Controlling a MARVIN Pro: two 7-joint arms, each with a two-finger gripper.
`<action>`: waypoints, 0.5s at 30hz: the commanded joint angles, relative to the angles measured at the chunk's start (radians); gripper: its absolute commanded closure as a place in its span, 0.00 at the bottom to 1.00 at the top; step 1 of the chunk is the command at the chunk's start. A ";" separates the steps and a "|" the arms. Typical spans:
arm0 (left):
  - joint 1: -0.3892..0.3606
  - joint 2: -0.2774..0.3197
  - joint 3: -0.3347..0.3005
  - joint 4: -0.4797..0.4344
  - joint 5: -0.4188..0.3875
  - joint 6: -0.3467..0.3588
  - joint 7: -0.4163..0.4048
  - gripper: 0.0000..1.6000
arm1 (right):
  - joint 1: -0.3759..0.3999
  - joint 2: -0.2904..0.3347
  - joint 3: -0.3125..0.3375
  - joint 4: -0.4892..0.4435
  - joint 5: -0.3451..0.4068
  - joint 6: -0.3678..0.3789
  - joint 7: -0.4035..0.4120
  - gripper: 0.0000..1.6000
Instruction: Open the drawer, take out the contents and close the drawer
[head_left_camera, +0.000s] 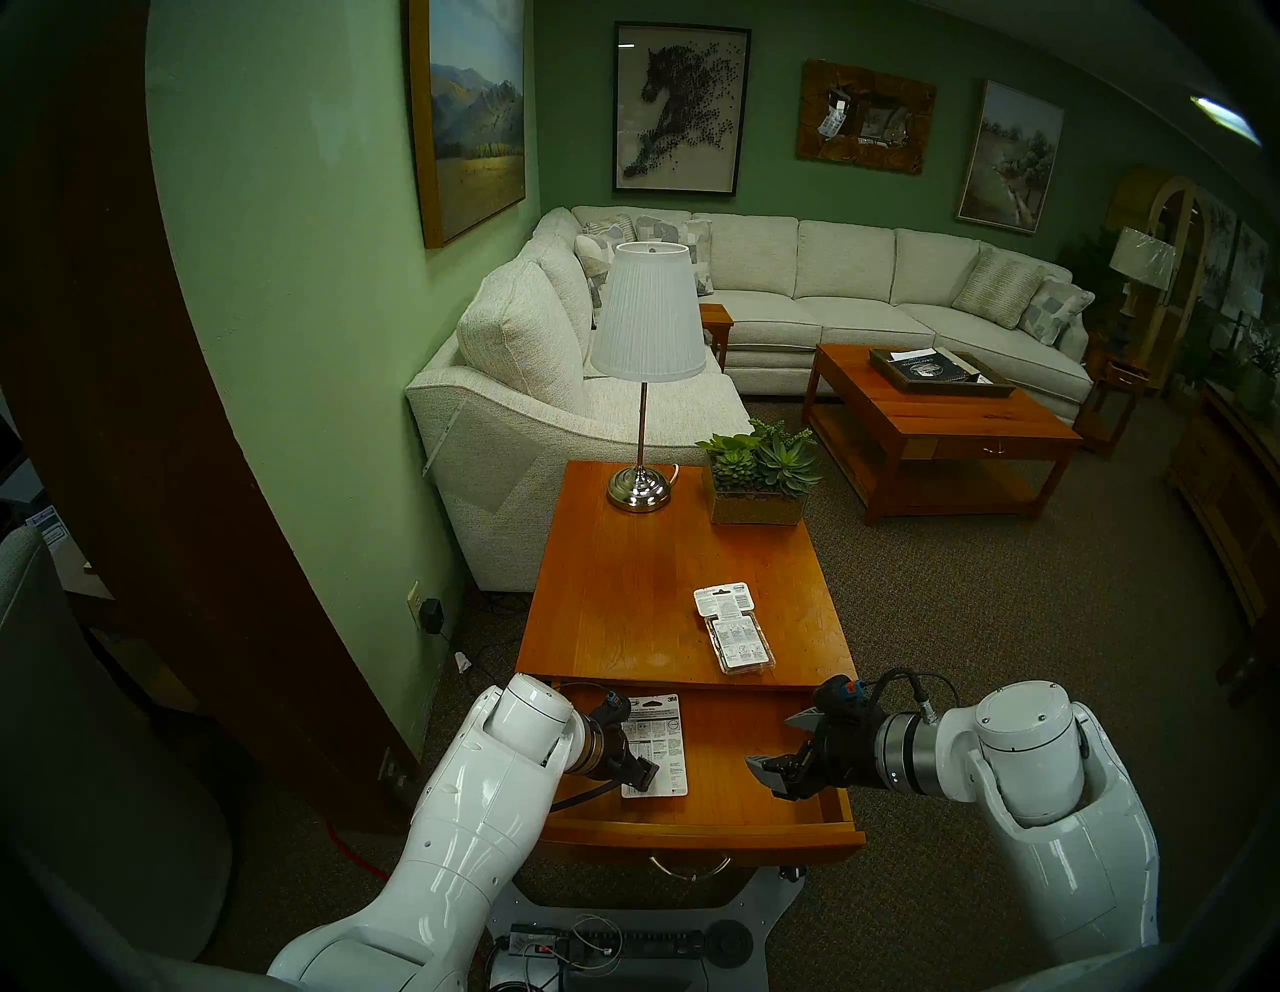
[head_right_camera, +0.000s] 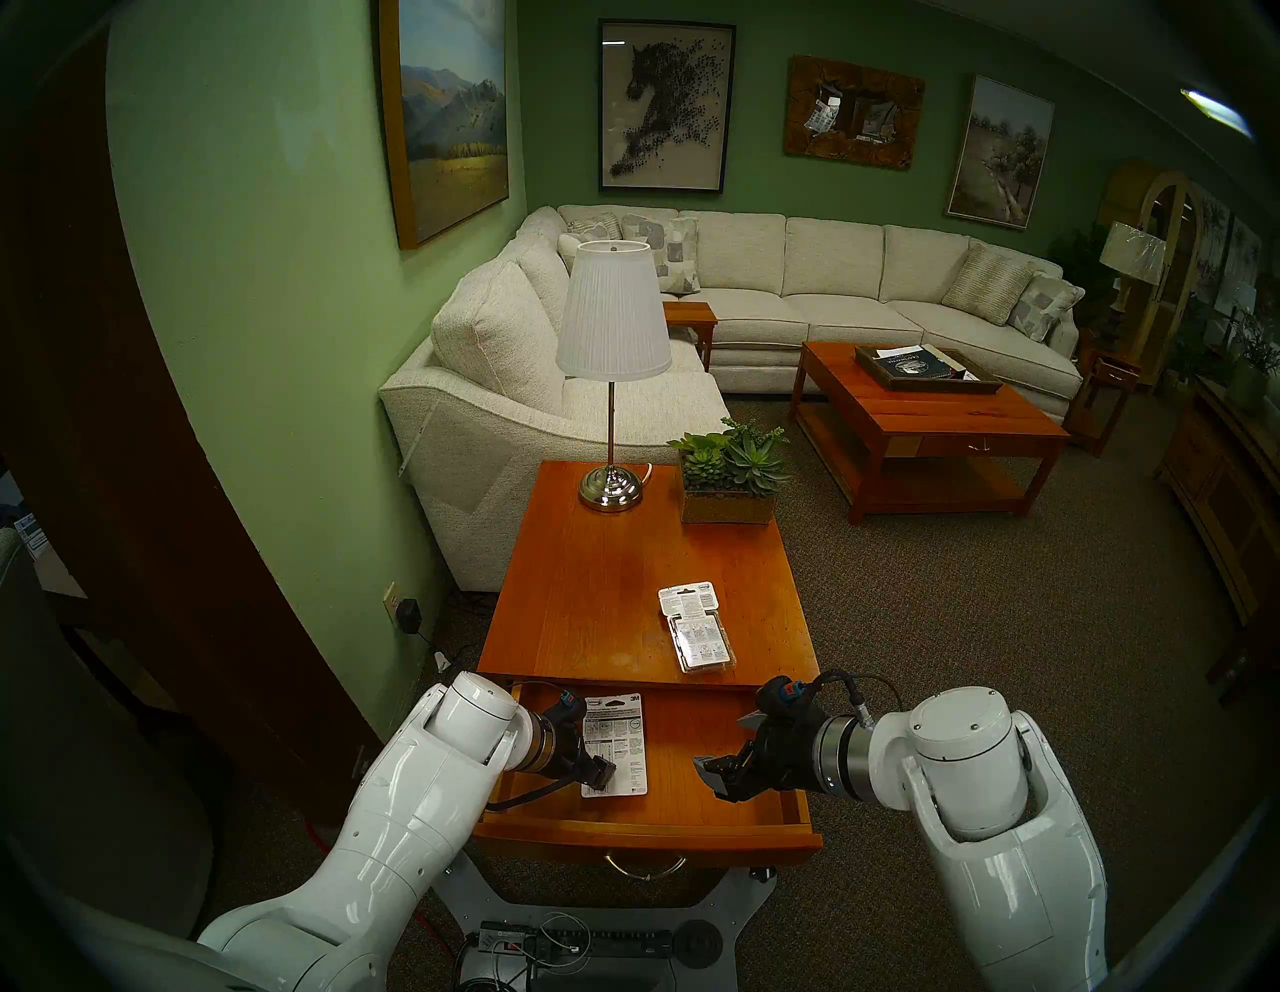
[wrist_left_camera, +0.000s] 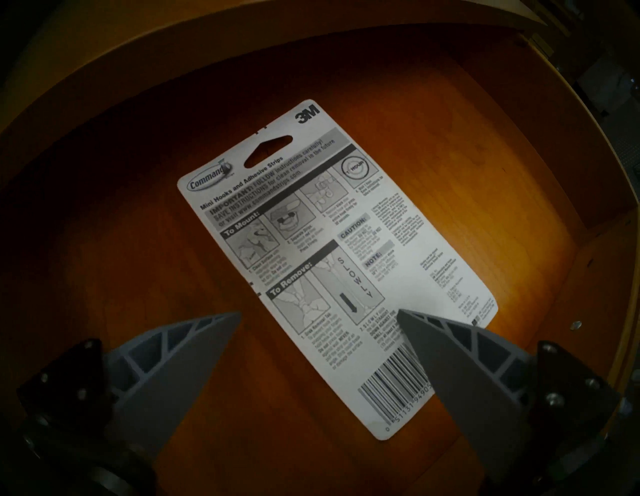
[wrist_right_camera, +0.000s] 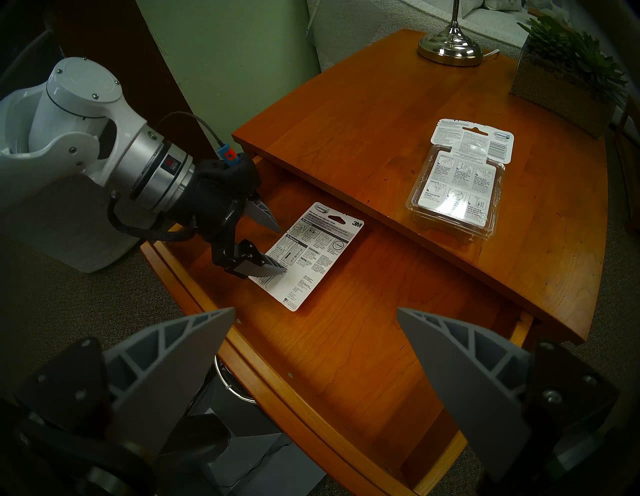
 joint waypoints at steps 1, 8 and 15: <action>-0.058 -0.017 -0.010 -0.002 -0.023 0.017 -0.034 0.00 | 0.017 -0.001 0.004 -0.024 0.001 0.001 -0.002 0.00; -0.071 -0.020 -0.015 0.019 -0.026 0.018 -0.040 0.00 | 0.017 -0.001 0.004 -0.024 0.001 0.002 -0.003 0.00; -0.083 -0.026 -0.014 0.045 -0.021 0.006 -0.027 0.00 | 0.017 -0.001 0.004 -0.024 0.001 0.002 -0.003 0.00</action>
